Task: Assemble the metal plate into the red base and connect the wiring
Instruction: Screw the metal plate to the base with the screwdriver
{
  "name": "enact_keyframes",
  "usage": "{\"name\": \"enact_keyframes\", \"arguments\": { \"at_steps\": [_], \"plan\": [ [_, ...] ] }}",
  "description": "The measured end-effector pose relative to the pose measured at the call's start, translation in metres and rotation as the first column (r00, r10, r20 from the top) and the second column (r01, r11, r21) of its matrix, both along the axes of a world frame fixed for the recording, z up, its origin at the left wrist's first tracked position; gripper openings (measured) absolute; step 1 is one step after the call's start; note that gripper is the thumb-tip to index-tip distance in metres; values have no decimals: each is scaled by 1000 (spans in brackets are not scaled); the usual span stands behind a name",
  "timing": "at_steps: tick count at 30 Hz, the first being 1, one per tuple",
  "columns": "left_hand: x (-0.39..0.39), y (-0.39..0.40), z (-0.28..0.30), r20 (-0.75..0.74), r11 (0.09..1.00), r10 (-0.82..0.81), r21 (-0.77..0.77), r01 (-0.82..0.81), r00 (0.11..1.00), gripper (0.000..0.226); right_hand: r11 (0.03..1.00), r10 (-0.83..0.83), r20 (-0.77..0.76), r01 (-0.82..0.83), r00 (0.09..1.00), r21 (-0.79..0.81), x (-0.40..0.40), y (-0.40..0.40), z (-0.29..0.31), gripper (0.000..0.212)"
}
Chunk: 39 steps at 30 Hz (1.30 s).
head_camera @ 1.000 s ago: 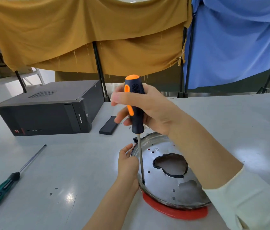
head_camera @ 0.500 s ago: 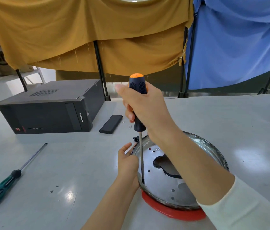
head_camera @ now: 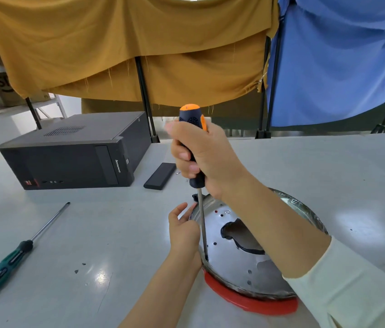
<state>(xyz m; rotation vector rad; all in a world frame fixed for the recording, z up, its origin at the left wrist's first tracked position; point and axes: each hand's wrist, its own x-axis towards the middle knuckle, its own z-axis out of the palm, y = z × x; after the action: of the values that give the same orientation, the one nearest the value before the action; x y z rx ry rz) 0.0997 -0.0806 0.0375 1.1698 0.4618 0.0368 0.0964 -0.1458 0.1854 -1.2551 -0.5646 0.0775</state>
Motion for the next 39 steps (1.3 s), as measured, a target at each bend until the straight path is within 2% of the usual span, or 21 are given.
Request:
{"name": "enact_keyframes", "arguments": {
  "at_steps": [3,5,7,9,11,12,13,15,18,21,24,26,28,30,32,34,36,39],
  "plan": [
    [1,-1,-2,-4,998,26,53,-26,1000,53,928,-372,18,371,928,43,-3,0,-5,29],
    [0,0,-1,-9,999,11,38,-11,1000,52,895,-443,71,445,894,-22,-4,0,-5,26],
    [-1,1,2,-39,999,-27,43,28,999,48,947,-299,92,307,950,-97,-3,-2,-1,23],
    [-3,3,6,-37,997,-63,36,65,997,42,990,-20,71,29,997,-137,1,-7,5,18],
    [-5,2,10,-12,996,-86,15,86,996,38,966,233,48,-226,971,-127,4,-10,9,7],
    [-5,2,12,-6,996,-91,11,91,996,38,946,312,38,-307,949,-104,5,-12,10,15],
    [-6,1,13,-3,996,-93,10,93,996,39,928,368,27,-365,930,-74,6,-13,10,18],
    [-6,1,12,0,996,-86,-3,86,996,41,915,401,24,-399,916,-64,6,-12,9,10],
    [-6,1,10,-4,999,-44,-23,44,999,43,962,270,-19,-270,963,-35,5,-6,6,29],
    [-5,0,7,0,1000,10,-1,-10,1000,52,994,-79,-32,81,996,78,2,-3,0,32],
    [-3,-2,4,7,999,39,11,-39,999,56,903,-418,-18,418,908,101,-1,-1,-7,32],
    [-2,-2,4,-10,1000,24,20,-23,1000,54,889,-457,27,455,889,55,-2,-1,-7,30],
    [-4,0,8,-27,998,-10,69,12,1000,48,954,-298,59,299,953,-8,-1,-3,-3,27],
    [-6,0,13,-17,998,-44,48,45,999,40,996,-30,52,35,998,-86,3,-7,4,22],
    [-8,1,17,-14,997,-78,21,79,997,37,970,212,35,-205,977,-129,7,-11,9,9],
    [-8,1,17,-12,996,-88,9,88,996,38,919,382,21,-378,924,-111,7,-13,10,12],
    [-8,1,14,-1,997,-71,-12,71,997,38,899,431,19,-427,902,-98,6,-11,9,16],
    [-6,2,8,4,999,-29,-42,30,1000,44,948,311,-6,-311,950,-67,2,-3,6,28]
  ]
}}
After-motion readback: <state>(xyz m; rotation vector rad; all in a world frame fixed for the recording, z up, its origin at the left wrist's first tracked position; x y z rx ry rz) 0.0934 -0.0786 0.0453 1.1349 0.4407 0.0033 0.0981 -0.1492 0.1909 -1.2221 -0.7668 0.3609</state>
